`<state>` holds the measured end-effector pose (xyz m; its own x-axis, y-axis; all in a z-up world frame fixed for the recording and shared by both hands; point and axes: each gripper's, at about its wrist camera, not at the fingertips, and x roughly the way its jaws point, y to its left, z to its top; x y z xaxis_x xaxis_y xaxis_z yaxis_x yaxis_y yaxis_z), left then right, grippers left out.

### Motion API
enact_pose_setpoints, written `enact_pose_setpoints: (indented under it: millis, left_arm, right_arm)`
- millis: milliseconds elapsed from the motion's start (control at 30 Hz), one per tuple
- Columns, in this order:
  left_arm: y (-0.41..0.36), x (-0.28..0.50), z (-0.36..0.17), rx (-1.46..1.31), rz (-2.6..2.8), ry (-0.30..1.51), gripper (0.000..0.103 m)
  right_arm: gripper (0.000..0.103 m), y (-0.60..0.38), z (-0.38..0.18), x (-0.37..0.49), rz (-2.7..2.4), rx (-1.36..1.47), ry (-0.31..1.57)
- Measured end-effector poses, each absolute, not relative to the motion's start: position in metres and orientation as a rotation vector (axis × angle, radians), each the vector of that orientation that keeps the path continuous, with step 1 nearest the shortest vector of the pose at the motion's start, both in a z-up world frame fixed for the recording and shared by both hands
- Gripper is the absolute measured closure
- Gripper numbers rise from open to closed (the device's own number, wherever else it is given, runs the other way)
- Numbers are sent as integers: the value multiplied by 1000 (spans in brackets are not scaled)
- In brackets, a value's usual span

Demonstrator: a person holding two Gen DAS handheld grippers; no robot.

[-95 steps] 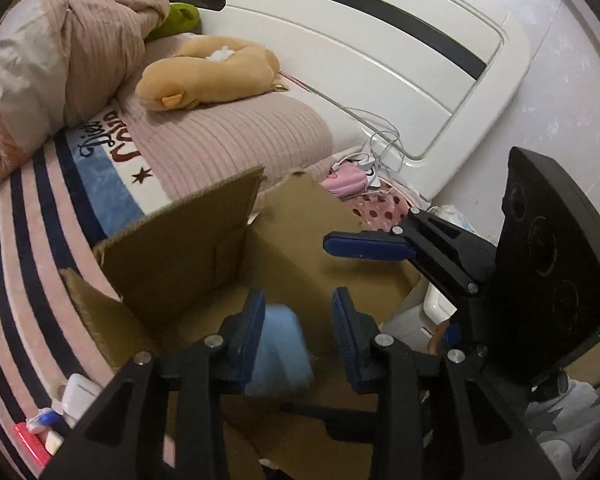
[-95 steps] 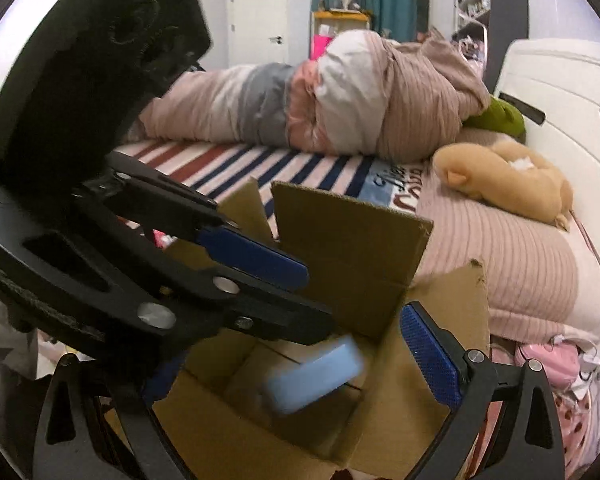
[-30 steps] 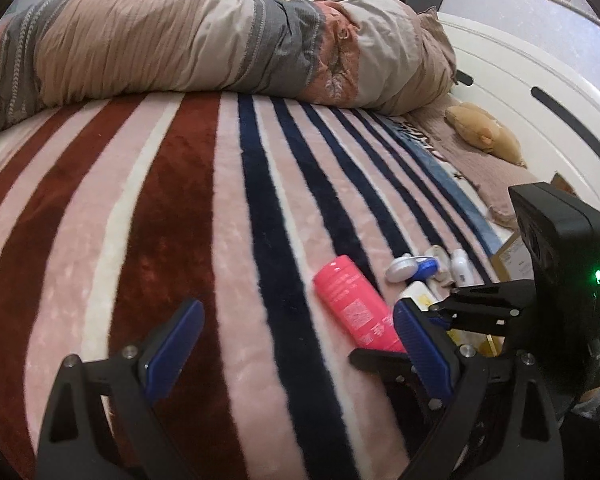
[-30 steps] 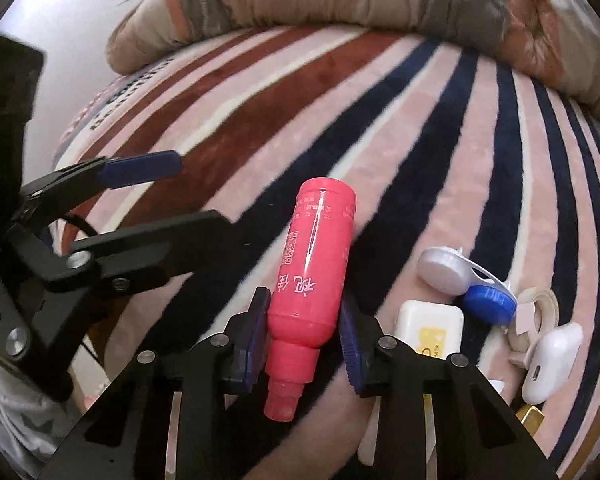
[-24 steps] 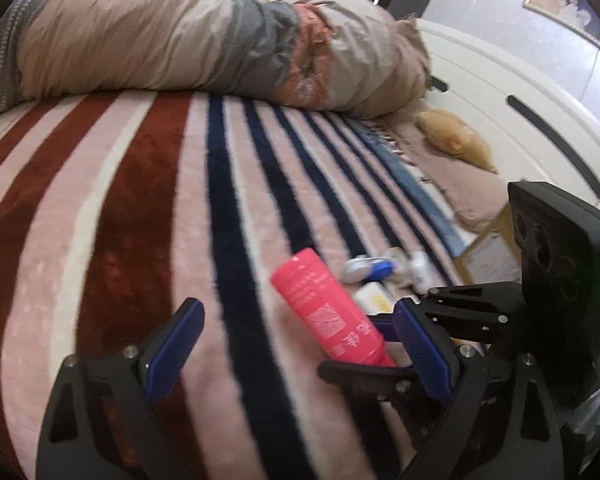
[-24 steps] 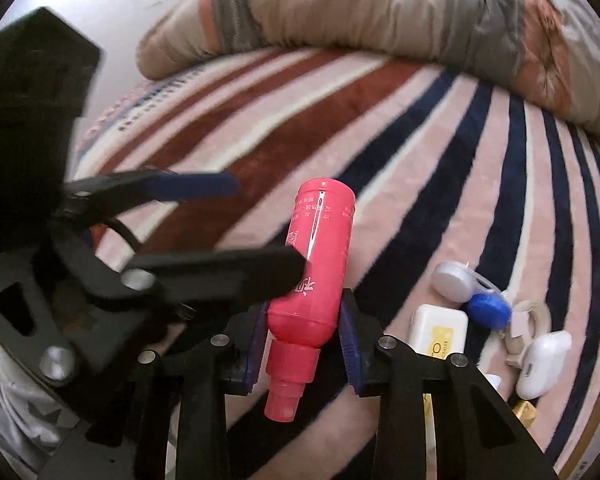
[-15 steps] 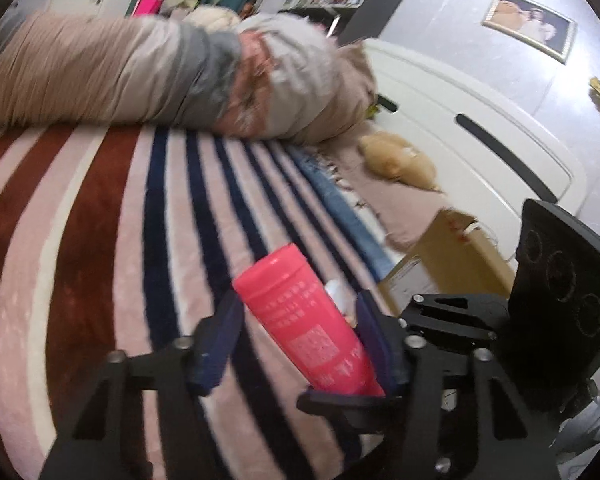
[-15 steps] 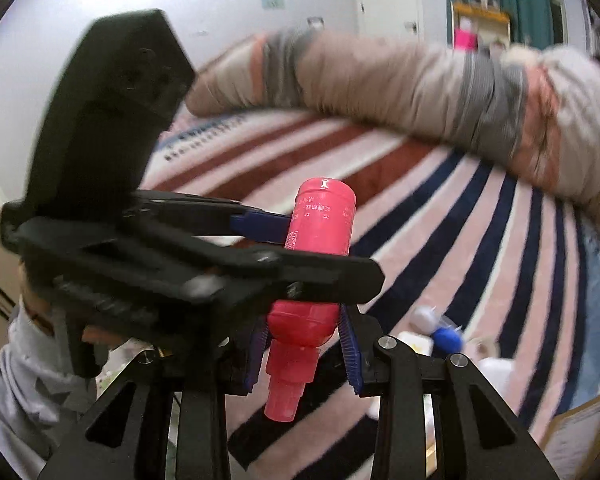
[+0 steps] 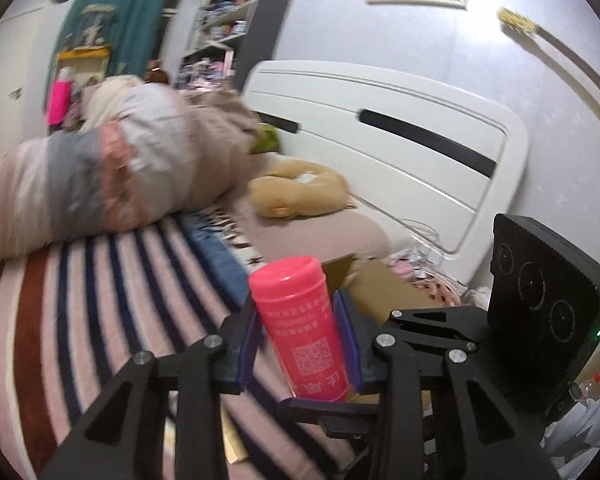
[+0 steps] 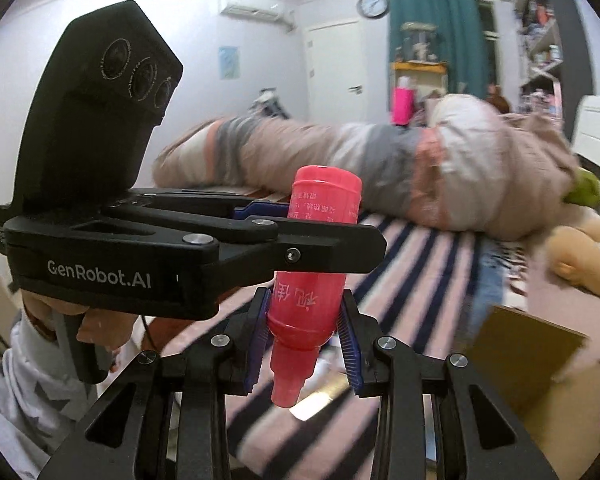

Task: Organize rigid objects
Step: 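Carry the pink bottle into the cardboard box and open the right gripper, then grasp the gold tube with the right gripper while the left grasps the white KATO-KATO tube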

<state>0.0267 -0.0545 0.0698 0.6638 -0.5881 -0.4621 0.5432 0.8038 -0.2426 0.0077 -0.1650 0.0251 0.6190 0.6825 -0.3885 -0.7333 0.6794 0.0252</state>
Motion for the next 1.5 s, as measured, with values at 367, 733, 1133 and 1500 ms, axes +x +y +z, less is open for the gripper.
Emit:
enact_pose_setpoints:
  millis: [367, 733, 1133, 1500]
  left_arm:
    - [-192, 67, 49, 46, -786, 675, 71]
    - [-232, 93, 3, 103, -786, 833, 71]
    - [-167, 68, 36, 91, -663, 738, 33]
    - [10, 27, 27, 50, -304, 669, 30]
  right_arm:
    - [74, -287, 0, 36, 647, -32, 474]
    - [74, -312, -44, 62, 508, -73, 589]
    - [68, -295, -27, 44, 488, -100, 593]
    - [67, -185, 12, 20, 716, -84, 513]
